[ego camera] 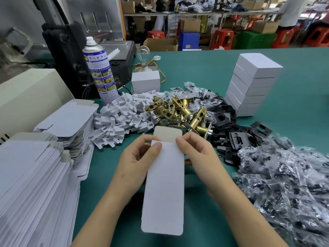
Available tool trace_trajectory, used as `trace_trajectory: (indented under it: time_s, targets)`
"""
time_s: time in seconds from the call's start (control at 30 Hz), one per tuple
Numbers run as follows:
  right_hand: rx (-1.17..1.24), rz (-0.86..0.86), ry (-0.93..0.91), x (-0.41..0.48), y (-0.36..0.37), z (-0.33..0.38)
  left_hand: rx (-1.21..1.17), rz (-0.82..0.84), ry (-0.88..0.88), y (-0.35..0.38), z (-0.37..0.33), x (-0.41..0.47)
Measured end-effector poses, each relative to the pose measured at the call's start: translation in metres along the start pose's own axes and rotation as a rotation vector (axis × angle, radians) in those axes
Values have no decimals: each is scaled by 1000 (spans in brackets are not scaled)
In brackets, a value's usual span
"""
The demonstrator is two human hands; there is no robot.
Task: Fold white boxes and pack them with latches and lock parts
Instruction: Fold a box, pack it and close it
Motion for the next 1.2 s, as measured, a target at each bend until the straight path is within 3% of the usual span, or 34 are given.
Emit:
trace_trajectory:
  time_s: [0.13,0.33,0.6,0.83,1.2]
  targets:
    - [-36,-66,74,2,-3,-2,-3,30,-51,2,3,1]
    - [237,-113,209,4,-9,-8,-23,45,-98,-1,4,2]
    - [288,156,363,5,-13,-13,35,126,-105,-1,2,-1]
    - [102,80,288,5,-13,-15,158,87,-54,0,3,-3]
    - [75,70,153,1,-1,-6,103,12,-4,-3,-1,0]
Point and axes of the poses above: each hand's wrist, its own x-axis towards the middle knuckle, its own y-axis out of the palm, z = x × y, the point moved 2 cm from there along x, towards the middle knuckle, and after that the axes turned 1 degree about y, right-handed, at the moved point
